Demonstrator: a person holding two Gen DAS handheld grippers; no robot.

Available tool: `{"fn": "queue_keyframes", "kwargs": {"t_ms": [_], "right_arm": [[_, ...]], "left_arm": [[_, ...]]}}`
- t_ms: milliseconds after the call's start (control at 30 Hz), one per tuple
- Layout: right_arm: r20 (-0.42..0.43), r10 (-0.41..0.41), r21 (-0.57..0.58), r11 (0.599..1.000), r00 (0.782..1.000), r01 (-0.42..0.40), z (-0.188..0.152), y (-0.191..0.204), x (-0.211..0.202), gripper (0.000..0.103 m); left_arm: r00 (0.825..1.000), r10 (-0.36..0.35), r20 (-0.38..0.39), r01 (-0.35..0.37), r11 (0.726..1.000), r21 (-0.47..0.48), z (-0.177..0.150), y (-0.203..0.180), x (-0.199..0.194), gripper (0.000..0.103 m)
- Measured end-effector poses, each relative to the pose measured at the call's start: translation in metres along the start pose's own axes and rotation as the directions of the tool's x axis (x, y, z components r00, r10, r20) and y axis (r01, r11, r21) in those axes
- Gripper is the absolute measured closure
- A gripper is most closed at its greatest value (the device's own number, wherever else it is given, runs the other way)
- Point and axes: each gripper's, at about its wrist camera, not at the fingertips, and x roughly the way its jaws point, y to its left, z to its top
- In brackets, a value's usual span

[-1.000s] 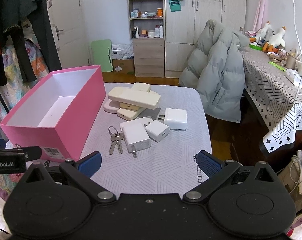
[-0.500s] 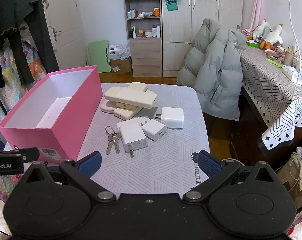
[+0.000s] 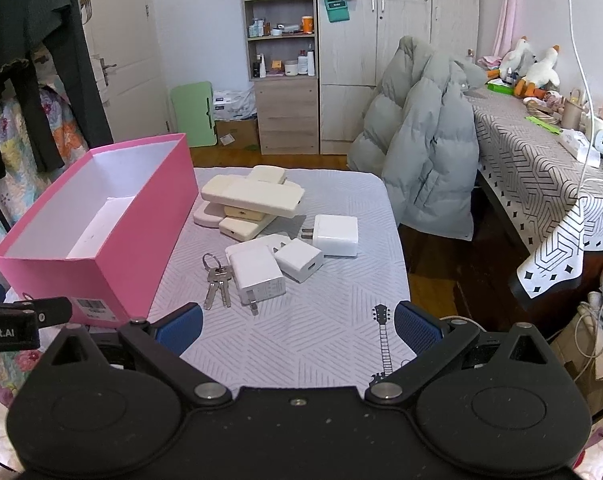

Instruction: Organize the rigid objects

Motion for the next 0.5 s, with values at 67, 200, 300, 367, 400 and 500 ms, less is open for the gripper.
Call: {"fn": "queue_keyframes", "kwargs": {"t_ms": [67,200,300,367,400,500], "right_arm": [[-0.003,0.002,-0.005,1.0,1.0,-0.002,-0.0001,0.0008,0.0007,0.0],[-0.008,0.007,-0.013,1.0,1.0,-0.007,-0.0005,0.0022,0.0017,0.0],[-0.012,0.006,-0.015,1.0,1.0,-0.006,-0.0009,0.0023,0.0024,0.0],[-0.015,0.005,-0.012,1.0,1.0,-0.005,-0.0005,0.0011,0.0034,0.0],[-0.017,0.004,-0.01,1.0,1.0,-0.004,-0.0003,0.0007,0.0041,0.0],[-0.029,0.068,0.034,0.997,0.997,-0.067,0.0024,-0.0043,0.0055,0.0]], "left_arm": [[1.0,0.0,0.001,0.0,1.0,0.002,0.0,-0.0005,-0.0002,0.003],[1.0,-0.002,0.003,0.002,1.0,0.005,-0.0002,-0.0024,0.0,0.003],[1.0,-0.003,0.003,0.003,1.0,0.006,-0.0001,-0.0035,-0.0001,0.002],[1.0,-0.004,0.001,0.004,1.0,0.007,-0.0001,-0.0041,0.0002,0.002],[1.0,-0.004,0.0,0.004,1.0,0.007,0.0002,-0.0049,0.0006,0.001],[1.0,0.014,-0.018,-0.014,1.0,0.003,0.0021,-0.0047,0.0028,0.001]]}}
